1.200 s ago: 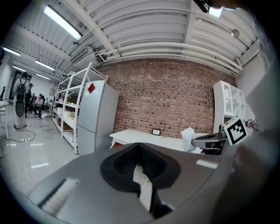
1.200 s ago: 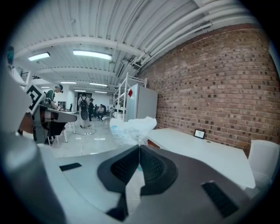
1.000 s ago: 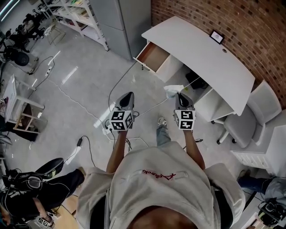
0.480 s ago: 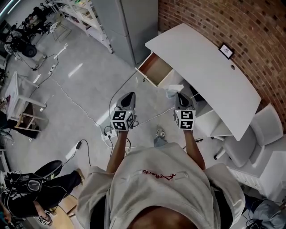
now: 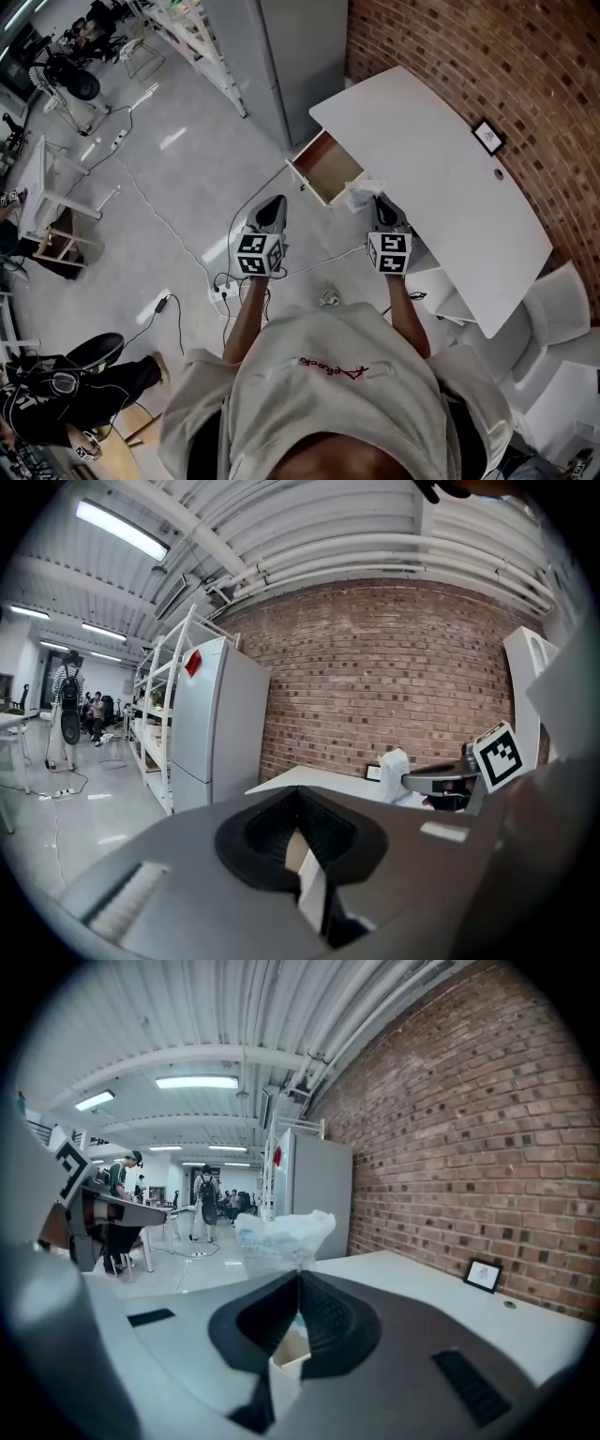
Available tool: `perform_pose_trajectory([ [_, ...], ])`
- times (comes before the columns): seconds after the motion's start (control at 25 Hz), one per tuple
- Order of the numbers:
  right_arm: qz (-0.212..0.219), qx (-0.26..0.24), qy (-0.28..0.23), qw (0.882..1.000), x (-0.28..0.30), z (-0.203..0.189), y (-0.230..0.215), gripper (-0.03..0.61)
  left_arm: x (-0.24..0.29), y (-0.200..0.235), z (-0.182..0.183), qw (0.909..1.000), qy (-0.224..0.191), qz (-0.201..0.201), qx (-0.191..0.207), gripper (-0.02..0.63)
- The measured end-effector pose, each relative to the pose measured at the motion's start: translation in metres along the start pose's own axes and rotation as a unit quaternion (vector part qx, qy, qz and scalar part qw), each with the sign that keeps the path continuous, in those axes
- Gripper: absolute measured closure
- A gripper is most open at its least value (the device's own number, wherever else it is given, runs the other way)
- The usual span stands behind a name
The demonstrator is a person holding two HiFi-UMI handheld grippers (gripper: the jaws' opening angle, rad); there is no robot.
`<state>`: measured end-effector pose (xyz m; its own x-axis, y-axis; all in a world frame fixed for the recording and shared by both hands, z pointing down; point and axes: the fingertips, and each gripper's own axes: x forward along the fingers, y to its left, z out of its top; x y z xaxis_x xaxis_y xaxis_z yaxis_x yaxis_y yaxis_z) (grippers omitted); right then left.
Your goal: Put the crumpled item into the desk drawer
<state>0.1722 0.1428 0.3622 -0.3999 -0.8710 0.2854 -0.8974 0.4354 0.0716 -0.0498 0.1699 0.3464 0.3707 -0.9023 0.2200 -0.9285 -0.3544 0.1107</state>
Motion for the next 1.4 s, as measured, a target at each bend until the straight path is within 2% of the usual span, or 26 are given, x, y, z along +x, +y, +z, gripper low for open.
perform_pose_trajectory([
  [0.4, 0.019, 0.006, 0.011, 1.000, 0.022, -0.008, -0.016, 0.566, 0.019, -0.001, -0.006, 0.9997, 0.019, 0.016, -0.001, 0.604],
  [0.88, 0.013, 0.018, 0.026, 0.999, 0.036, -0.020, -0.026, 0.566, 0.042, -0.002, -0.013, 0.9994, 0.032, 0.005, -0.005, 0.604],
  [1.4, -0.009, 0.014, 0.035, 0.999, 0.105, -0.003, -0.053, 0.566, 0.125, 0.032, 0.003, 0.9992, 0.029, -0.025, -0.013, 0.604],
])
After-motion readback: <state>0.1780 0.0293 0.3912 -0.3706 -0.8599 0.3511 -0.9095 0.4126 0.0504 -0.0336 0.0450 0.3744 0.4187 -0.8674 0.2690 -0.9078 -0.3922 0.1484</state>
